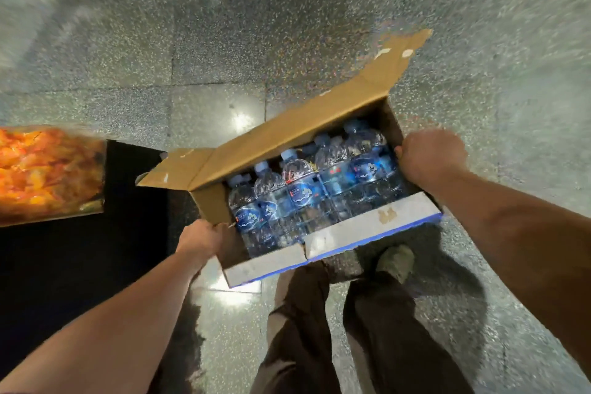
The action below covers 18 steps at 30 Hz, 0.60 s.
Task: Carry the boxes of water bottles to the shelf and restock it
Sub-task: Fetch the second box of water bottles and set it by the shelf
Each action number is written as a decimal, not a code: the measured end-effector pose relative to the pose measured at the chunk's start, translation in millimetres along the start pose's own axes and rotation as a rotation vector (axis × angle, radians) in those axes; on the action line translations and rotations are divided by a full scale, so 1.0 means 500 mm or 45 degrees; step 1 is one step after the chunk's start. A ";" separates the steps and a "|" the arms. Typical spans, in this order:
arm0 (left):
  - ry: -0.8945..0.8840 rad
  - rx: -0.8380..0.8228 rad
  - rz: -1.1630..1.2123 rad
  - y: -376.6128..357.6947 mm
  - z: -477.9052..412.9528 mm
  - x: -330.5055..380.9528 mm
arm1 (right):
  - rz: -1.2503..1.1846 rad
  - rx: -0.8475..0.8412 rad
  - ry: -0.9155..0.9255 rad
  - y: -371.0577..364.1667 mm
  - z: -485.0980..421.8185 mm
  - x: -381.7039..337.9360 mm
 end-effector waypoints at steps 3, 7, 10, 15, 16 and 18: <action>-0.034 0.028 -0.131 0.003 0.033 0.084 | -0.148 -0.046 -0.061 -0.028 0.032 0.097; -0.105 0.056 -0.275 0.001 0.061 0.193 | -0.287 -0.050 -0.156 -0.074 0.058 0.209; -0.164 0.059 -0.416 -0.005 0.079 0.281 | -0.353 -0.073 -0.251 -0.110 0.078 0.278; -0.286 0.069 -0.525 -0.012 0.083 0.427 | -0.541 -0.142 -0.458 -0.186 0.128 0.376; -0.312 0.066 -0.573 -0.015 0.088 0.462 | -0.584 -0.155 -0.510 -0.201 0.140 0.395; -0.365 0.068 -0.678 -0.027 0.104 0.530 | -0.681 -0.183 -0.601 -0.234 0.164 0.433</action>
Point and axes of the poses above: each hand's wrist, its own z-axis away from the middle knuckle, its own y-axis out of the back of the hand, x = y × z, the point moved 1 cm from there along -z, towards the middle knuckle, and after that the axes turned 11 degrees about -x, right-handed, at the moved point
